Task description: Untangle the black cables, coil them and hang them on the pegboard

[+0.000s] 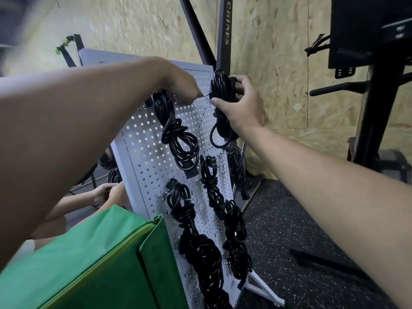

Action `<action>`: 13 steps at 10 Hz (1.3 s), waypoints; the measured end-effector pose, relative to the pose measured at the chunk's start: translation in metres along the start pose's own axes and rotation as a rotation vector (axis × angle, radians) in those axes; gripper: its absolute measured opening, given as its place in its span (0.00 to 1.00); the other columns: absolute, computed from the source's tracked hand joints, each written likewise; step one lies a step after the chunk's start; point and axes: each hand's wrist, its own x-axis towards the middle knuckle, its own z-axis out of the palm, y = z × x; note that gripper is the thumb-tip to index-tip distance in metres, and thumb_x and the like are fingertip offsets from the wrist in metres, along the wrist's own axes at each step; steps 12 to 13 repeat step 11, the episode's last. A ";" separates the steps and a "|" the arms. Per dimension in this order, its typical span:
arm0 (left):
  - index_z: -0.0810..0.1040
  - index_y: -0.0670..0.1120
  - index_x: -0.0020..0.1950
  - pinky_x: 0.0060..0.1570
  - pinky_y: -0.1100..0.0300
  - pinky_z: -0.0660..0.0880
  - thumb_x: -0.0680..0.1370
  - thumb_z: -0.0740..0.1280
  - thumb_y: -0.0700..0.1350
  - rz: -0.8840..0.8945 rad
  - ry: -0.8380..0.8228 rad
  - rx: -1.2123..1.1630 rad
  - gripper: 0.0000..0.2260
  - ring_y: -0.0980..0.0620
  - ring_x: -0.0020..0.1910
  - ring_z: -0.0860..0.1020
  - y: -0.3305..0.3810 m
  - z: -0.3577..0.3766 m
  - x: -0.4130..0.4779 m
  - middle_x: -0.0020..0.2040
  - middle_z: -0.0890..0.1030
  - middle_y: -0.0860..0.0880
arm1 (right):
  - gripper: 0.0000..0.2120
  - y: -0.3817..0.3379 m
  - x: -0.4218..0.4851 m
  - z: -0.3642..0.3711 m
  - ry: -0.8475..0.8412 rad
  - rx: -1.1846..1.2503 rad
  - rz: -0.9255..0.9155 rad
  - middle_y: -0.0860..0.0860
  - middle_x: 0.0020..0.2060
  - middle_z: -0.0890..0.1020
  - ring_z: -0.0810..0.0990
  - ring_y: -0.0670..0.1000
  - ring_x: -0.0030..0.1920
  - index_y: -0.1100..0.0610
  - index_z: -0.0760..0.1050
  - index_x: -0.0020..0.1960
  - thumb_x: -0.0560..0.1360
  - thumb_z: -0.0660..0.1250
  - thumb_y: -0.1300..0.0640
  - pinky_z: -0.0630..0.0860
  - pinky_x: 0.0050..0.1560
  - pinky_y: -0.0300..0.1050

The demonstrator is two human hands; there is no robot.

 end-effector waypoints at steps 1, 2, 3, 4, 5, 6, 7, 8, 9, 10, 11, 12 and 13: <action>0.67 0.46 0.80 0.50 0.53 0.67 0.78 0.60 0.32 -0.002 -0.007 -0.035 0.29 0.47 0.54 0.67 -0.002 0.001 0.005 0.63 0.74 0.42 | 0.26 -0.001 -0.002 0.000 0.032 -0.003 -0.008 0.43 0.52 0.83 0.82 0.43 0.51 0.49 0.78 0.63 0.67 0.81 0.50 0.71 0.45 0.24; 0.72 0.48 0.68 0.42 0.55 0.66 0.77 0.61 0.34 0.001 -0.016 -0.042 0.20 0.46 0.49 0.69 -0.002 0.002 0.005 0.57 0.71 0.43 | 0.25 -0.001 -0.005 0.000 0.085 0.038 -0.014 0.41 0.51 0.82 0.80 0.38 0.51 0.50 0.77 0.64 0.69 0.80 0.50 0.70 0.46 0.23; 0.73 0.48 0.62 0.38 0.56 0.66 0.77 0.62 0.35 -0.002 -0.003 -0.053 0.16 0.45 0.42 0.71 -0.002 0.002 0.003 0.57 0.73 0.42 | 0.24 -0.001 -0.005 0.001 0.061 0.034 -0.022 0.42 0.51 0.83 0.79 0.35 0.50 0.51 0.77 0.63 0.70 0.79 0.50 0.71 0.47 0.23; 0.73 0.44 0.55 0.37 0.56 0.65 0.77 0.62 0.35 -0.025 0.012 -0.082 0.09 0.45 0.39 0.69 0.000 0.003 -0.001 0.51 0.74 0.40 | 0.23 -0.003 -0.003 0.005 -0.088 0.016 -0.009 0.45 0.46 0.85 0.85 0.47 0.46 0.50 0.78 0.60 0.67 0.80 0.52 0.83 0.49 0.43; 0.72 0.42 0.49 0.37 0.56 0.62 0.74 0.64 0.37 -0.040 0.056 -0.160 0.06 0.46 0.35 0.65 -0.002 0.005 -0.005 0.44 0.72 0.40 | 0.23 -0.001 0.002 0.014 -0.151 -0.012 0.032 0.48 0.44 0.84 0.84 0.49 0.46 0.54 0.78 0.58 0.66 0.81 0.54 0.79 0.44 0.41; 0.69 0.45 0.53 0.41 0.53 0.65 0.64 0.66 0.42 -0.067 0.078 -0.277 0.18 0.46 0.42 0.68 -0.011 0.007 -0.008 0.48 0.72 0.43 | 0.28 -0.003 0.004 0.025 -0.175 -0.019 0.073 0.50 0.48 0.84 0.83 0.51 0.48 0.56 0.76 0.59 0.63 0.82 0.51 0.72 0.37 0.37; 0.67 0.46 0.55 0.41 0.53 0.65 0.72 0.65 0.35 -0.064 0.079 -0.308 0.15 0.45 0.44 0.68 -0.012 0.009 -0.006 0.49 0.73 0.42 | 0.28 0.003 0.002 0.029 -0.181 -0.021 0.104 0.48 0.49 0.83 0.79 0.41 0.43 0.55 0.75 0.61 0.66 0.82 0.52 0.68 0.33 0.28; 0.75 0.42 0.54 0.39 0.54 0.63 0.72 0.64 0.33 -0.034 0.098 -0.312 0.12 0.46 0.36 0.65 -0.012 0.008 -0.004 0.40 0.71 0.42 | 0.29 0.010 0.001 0.031 -0.234 -0.019 0.141 0.48 0.50 0.83 0.77 0.40 0.42 0.56 0.73 0.61 0.67 0.83 0.50 0.68 0.32 0.26; 0.75 0.45 0.56 0.36 0.57 0.64 0.73 0.64 0.33 -0.025 0.099 -0.250 0.14 0.46 0.34 0.67 -0.007 0.005 -0.011 0.38 0.73 0.43 | 0.32 0.005 0.001 0.030 -0.295 -0.024 0.150 0.45 0.49 0.80 0.76 0.41 0.44 0.55 0.70 0.62 0.67 0.83 0.47 0.68 0.34 0.28; 0.79 0.42 0.64 0.44 0.54 0.74 0.78 0.63 0.36 0.012 0.220 -0.233 0.15 0.45 0.43 0.78 -0.004 0.001 -0.017 0.52 0.81 0.42 | 0.34 0.010 -0.001 0.023 -0.353 0.055 0.173 0.45 0.53 0.82 0.80 0.43 0.52 0.53 0.70 0.64 0.66 0.84 0.45 0.77 0.51 0.39; 0.78 0.42 0.72 0.59 0.53 0.74 0.80 0.62 0.38 0.039 0.446 -0.215 0.20 0.42 0.64 0.78 0.001 -0.005 -0.023 0.67 0.80 0.43 | 0.49 0.016 -0.008 0.013 -0.424 0.136 0.186 0.53 0.61 0.83 0.81 0.52 0.64 0.54 0.69 0.71 0.58 0.87 0.39 0.79 0.65 0.55; 0.78 0.42 0.72 0.59 0.53 0.74 0.80 0.62 0.38 0.039 0.446 -0.215 0.20 0.42 0.64 0.78 0.001 -0.005 -0.023 0.67 0.80 0.43 | 0.49 0.016 -0.008 0.013 -0.424 0.136 0.186 0.53 0.61 0.83 0.81 0.52 0.64 0.54 0.69 0.71 0.58 0.87 0.39 0.79 0.65 0.55; 0.78 0.42 0.72 0.59 0.53 0.74 0.80 0.62 0.38 0.039 0.446 -0.215 0.20 0.42 0.64 0.78 0.001 -0.005 -0.023 0.67 0.80 0.43 | 0.49 0.016 -0.008 0.013 -0.424 0.136 0.186 0.53 0.61 0.83 0.81 0.52 0.64 0.54 0.69 0.71 0.58 0.87 0.39 0.79 0.65 0.55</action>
